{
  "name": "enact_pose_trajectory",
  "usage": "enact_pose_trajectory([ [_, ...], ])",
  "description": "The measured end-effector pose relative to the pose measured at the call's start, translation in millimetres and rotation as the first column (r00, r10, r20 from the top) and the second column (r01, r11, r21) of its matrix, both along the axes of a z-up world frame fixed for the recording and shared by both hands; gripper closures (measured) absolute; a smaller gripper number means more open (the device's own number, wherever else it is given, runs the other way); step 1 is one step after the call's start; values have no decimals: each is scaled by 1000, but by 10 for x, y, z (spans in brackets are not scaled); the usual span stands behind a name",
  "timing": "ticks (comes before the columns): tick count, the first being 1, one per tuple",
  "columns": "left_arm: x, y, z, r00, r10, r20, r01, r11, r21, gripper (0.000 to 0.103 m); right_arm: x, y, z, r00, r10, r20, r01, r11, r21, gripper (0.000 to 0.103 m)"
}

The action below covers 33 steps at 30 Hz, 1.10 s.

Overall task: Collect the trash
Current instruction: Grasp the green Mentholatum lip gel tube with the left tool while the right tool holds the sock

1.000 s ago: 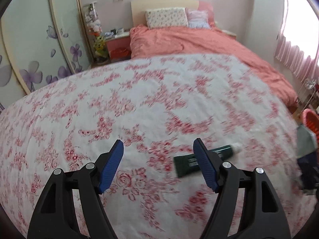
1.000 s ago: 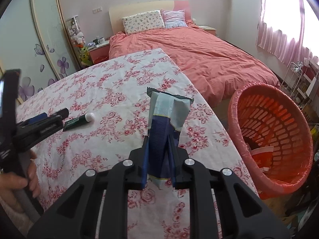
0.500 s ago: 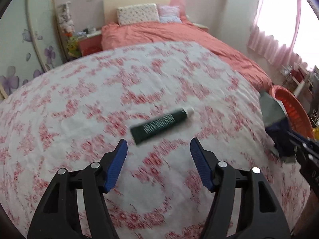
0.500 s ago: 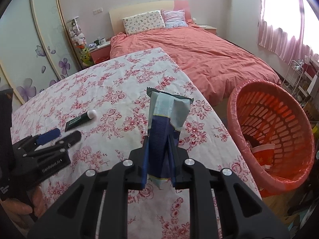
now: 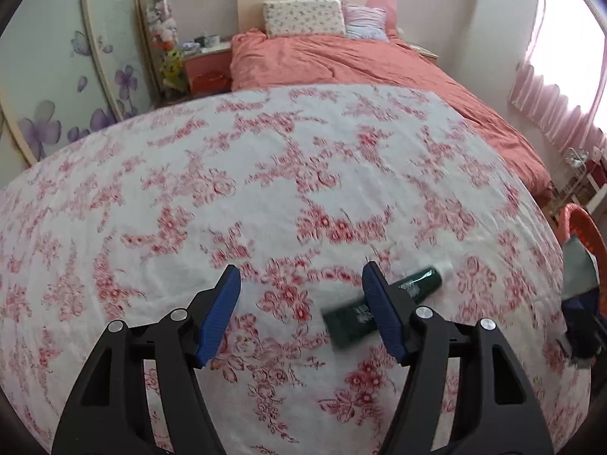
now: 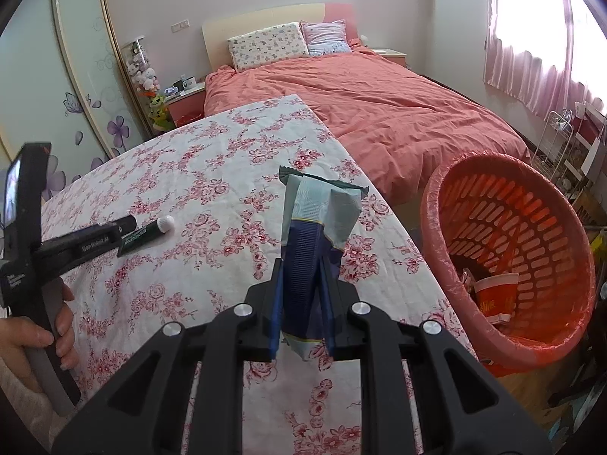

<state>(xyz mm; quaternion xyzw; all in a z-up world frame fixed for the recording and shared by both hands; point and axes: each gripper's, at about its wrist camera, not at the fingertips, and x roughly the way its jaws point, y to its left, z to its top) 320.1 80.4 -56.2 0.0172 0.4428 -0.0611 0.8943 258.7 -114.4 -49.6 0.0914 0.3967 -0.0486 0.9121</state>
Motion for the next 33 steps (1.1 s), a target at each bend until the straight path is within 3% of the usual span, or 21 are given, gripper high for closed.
enact_pose_trajectory([
  [4, -124, -104, -16, 997, -74, 14, 74, 997, 10, 37, -3, 1, 2, 1000, -1, 1, 1, 1000, 4, 85],
  [9, -225, -258, 0, 990, -139, 7, 139, 990, -35, 37, -28, 14, 10, 1000, 4, 4, -4, 1000, 1, 85],
  [16, -267, -263, 63, 996, -90, -12, 87, 983, -159, 37, -63, -35, 44, 1000, -1, 18, 1, 1000, -5, 85],
  [27, -316, -645, 53, 999, -43, -14, 41, 995, -96, 37, -120, -130, 16, 1000, -17, 11, 17, 1000, 11, 85],
  [33, -353, -740, 16, 1000, 12, 2, -12, 1000, -13, 58, -140, -177, -4, 1000, -30, 5, 30, 999, 21, 85],
])
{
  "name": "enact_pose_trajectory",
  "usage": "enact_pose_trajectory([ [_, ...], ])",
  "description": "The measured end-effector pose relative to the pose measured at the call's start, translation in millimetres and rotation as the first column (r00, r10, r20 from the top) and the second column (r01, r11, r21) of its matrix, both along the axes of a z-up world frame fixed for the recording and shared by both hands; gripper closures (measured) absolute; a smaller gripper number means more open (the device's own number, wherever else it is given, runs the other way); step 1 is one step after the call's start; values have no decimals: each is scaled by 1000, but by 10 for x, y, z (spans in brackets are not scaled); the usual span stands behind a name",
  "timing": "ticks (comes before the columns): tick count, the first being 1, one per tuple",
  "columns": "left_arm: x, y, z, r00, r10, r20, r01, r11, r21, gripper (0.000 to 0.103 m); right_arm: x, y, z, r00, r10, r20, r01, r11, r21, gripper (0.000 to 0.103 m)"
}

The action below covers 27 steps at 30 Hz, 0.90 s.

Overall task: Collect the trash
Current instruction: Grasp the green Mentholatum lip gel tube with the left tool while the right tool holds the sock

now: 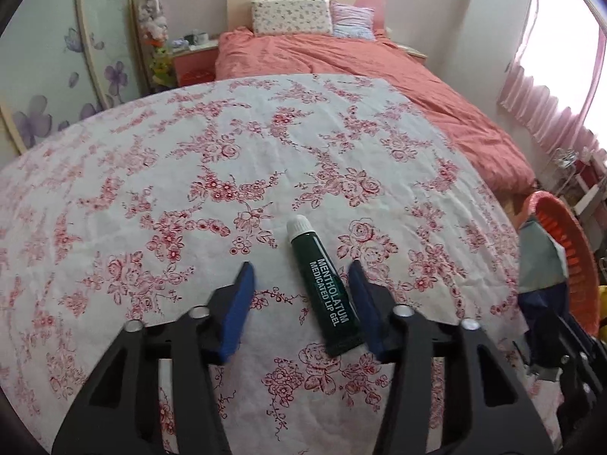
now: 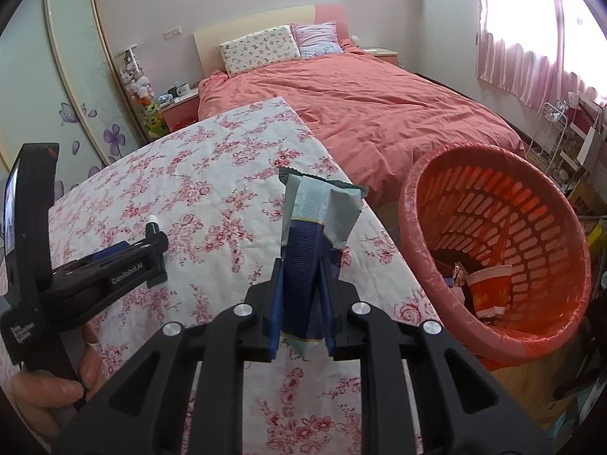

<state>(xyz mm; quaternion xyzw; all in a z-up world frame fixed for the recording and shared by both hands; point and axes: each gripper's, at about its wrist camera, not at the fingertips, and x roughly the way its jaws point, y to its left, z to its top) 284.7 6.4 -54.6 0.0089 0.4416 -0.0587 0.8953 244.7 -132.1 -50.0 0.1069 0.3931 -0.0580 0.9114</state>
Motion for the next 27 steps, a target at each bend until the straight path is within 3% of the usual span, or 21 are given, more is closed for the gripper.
enact_pose_trajectory([
  [2, -3, 8, -1, 1000, -11, 5, 11, 1000, 26, 68, -11, -11, -5, 1000, -1, -1, 1, 1000, 3, 85],
  [4, 3, 80, -3, 1000, -12, 9, 11, 999, 34, 71, -22, -30, -5, 1000, -2, 1, 2, 1000, 7, 85],
  [10, 17, 209, 10, 1000, -3, 2, 3, 999, -34, 71, -18, -32, -15, 1000, -2, 3, 2, 1000, 19, 85],
  [24, 135, 89, 0, 1000, 5, 29, -5, 1000, -14, 71, -6, -83, -51, 1000, -5, -7, 6, 1000, 25, 85],
  [26, 148, 84, 1, 1000, 2, 29, -1, 1000, -14, 84, -5, -84, -51, 1000, -4, -6, 4, 1000, 25, 85],
  [27, 147, 87, 2, 1000, -2, 30, 2, 1000, -15, 84, -5, -88, -51, 1000, -4, -5, 5, 1000, 25, 85],
])
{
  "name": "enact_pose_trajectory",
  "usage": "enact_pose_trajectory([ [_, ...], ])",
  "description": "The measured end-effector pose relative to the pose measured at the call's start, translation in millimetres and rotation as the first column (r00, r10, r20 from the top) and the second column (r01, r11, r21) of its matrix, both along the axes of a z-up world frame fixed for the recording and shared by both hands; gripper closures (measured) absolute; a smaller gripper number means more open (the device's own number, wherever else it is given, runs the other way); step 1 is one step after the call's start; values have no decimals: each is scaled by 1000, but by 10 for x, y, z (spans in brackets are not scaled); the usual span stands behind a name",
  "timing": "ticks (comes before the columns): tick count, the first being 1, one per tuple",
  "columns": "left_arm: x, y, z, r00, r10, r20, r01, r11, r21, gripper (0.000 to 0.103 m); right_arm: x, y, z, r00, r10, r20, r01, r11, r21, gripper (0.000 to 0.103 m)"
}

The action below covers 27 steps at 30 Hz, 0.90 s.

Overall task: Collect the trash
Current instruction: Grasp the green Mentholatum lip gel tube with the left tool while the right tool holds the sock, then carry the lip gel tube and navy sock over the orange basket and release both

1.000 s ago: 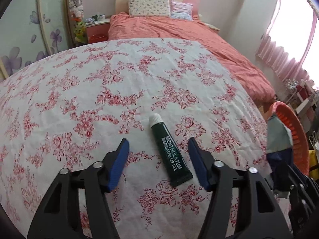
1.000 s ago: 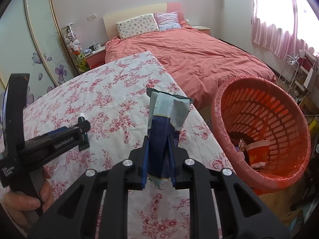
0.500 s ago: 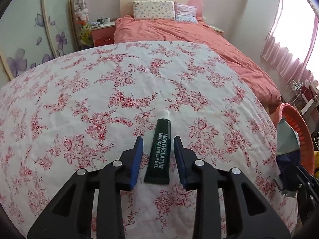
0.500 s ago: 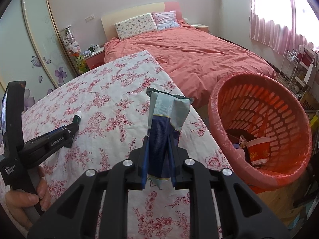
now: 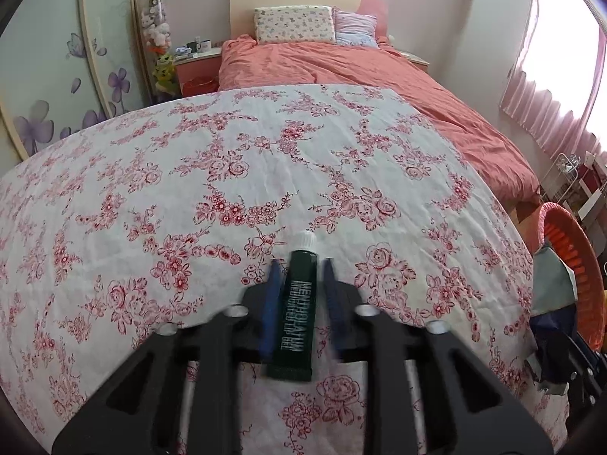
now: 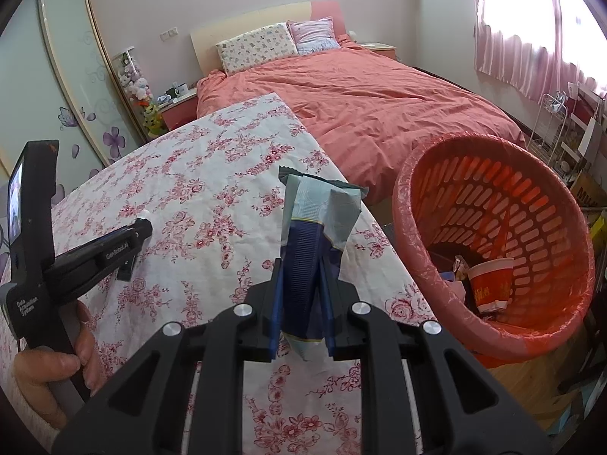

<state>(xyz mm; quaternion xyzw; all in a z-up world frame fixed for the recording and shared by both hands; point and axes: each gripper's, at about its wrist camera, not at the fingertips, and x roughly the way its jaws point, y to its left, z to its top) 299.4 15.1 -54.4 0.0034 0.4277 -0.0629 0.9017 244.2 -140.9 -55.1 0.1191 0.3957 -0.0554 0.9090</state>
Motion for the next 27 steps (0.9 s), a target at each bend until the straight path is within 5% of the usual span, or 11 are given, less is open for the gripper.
enact_pose_trajectory([
  [11, -169, 108, 65, 1000, -18, 14, 19, 1000, -17, 84, -116, -12, 148, 999, 4, 46, -5, 1000, 9, 86],
  [27, -716, 7, 659, 987, -93, 134, 100, 994, -46, 84, -611, -190, 545, 986, -35, 161, 32, 999, 21, 86],
])
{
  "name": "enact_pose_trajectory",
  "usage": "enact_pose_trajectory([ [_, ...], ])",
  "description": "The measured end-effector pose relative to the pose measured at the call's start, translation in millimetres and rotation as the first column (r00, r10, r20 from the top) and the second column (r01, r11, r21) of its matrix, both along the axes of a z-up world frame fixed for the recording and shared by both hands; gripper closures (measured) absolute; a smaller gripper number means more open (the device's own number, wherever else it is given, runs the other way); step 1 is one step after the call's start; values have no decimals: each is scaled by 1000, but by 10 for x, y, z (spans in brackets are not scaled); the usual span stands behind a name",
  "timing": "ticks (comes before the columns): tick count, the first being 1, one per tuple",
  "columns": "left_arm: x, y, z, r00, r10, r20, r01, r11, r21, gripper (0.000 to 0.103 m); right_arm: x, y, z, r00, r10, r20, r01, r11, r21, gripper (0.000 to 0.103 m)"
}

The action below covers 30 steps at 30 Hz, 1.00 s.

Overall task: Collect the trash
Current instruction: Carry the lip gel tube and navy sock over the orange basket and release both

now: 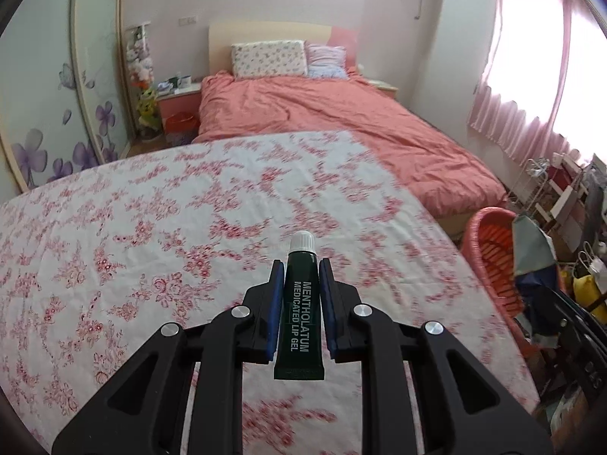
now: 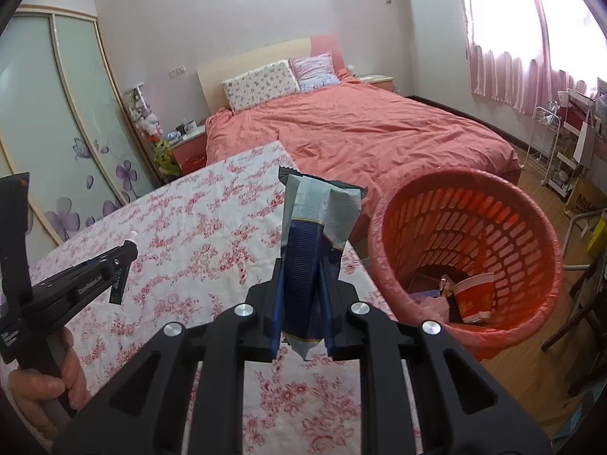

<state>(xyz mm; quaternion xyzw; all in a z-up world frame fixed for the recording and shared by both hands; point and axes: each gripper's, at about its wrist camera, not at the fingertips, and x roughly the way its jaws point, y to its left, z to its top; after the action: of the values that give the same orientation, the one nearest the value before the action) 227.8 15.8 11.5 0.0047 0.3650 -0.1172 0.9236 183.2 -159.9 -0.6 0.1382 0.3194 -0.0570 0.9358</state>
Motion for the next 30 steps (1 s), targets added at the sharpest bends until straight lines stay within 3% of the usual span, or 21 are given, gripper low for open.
enact_pose_trajectory([
  [14, -326, -604, 228, 987, -153, 46, 156, 985, -69, 84, -511, -642, 183, 986, -150, 78, 149, 989, 9, 86],
  [30, -467, -1523, 144, 951, -307, 39, 310, 943, -119, 84, -627, -1319, 41, 961, -263, 85, 260, 965, 45, 86],
])
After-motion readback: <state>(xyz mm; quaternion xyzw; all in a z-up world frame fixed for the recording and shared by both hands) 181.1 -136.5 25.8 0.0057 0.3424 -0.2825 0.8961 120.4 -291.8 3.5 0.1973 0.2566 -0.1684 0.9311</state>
